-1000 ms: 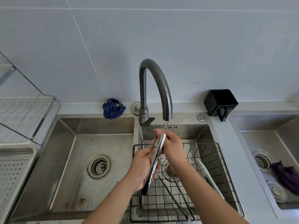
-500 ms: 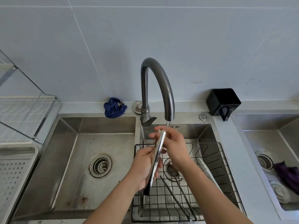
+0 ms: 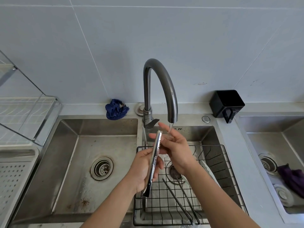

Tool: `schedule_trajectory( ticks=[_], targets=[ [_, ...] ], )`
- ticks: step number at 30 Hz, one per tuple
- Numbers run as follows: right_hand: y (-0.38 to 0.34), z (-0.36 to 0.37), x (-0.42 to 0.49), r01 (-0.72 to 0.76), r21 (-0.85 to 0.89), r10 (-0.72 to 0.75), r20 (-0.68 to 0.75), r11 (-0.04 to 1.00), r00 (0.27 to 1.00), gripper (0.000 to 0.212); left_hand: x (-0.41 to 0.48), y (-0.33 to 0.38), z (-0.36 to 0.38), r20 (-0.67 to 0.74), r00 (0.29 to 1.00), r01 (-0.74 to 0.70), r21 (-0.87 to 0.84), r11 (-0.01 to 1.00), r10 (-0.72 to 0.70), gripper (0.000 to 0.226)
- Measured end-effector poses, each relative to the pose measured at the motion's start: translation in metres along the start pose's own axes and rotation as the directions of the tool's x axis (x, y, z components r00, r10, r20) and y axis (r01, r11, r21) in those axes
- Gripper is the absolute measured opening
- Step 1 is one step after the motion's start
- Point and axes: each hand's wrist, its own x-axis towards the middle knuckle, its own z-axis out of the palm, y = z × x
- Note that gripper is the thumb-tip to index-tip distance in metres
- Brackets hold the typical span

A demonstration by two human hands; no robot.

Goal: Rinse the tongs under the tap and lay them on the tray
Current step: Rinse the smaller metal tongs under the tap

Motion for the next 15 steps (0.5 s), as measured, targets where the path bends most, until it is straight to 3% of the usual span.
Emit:
schedule_trajectory(
  ticks=[6, 10, 12, 14, 15],
  targets=[
    [0.002, 0.006, -0.001, 0.01, 0.105, -0.004, -0.051, 0.994, 0.999, 0.024, -0.003, 0.002, 0.001, 0.072, 0.997, 0.013, -0.057, 0.998, -0.009, 0.027],
    [-0.005, 0.0, 0.0, 0.075, -0.093, -0.092, -0.196, 0.993, 0.976, 0.016, -0.006, 0.0, -0.005, 0.197, 0.98, -0.001, -0.118, 0.993, 0.025, 0.075],
    [-0.004, 0.0, 0.004, 0.068, -0.316, -0.162, -0.282, 0.946, 0.946, 0.023, -0.009, -0.004, -0.005, 0.19, 0.977, -0.125, 0.121, 0.985, 0.101, 0.086],
    [-0.003, 0.002, 0.006, 0.05, -0.412, -0.201, -0.332, 0.91, 0.922, 0.025, -0.009, -0.008, 0.003, 0.156, 0.972, -0.227, 0.418, 0.88, 0.177, 0.075],
    [-0.002, 0.003, 0.006, 0.045, -0.405, -0.197, -0.341, 0.913, 0.919, 0.025, -0.007, -0.01, 0.007, 0.117, 0.972, -0.236, 0.483, 0.843, 0.205, 0.066]
  ],
)
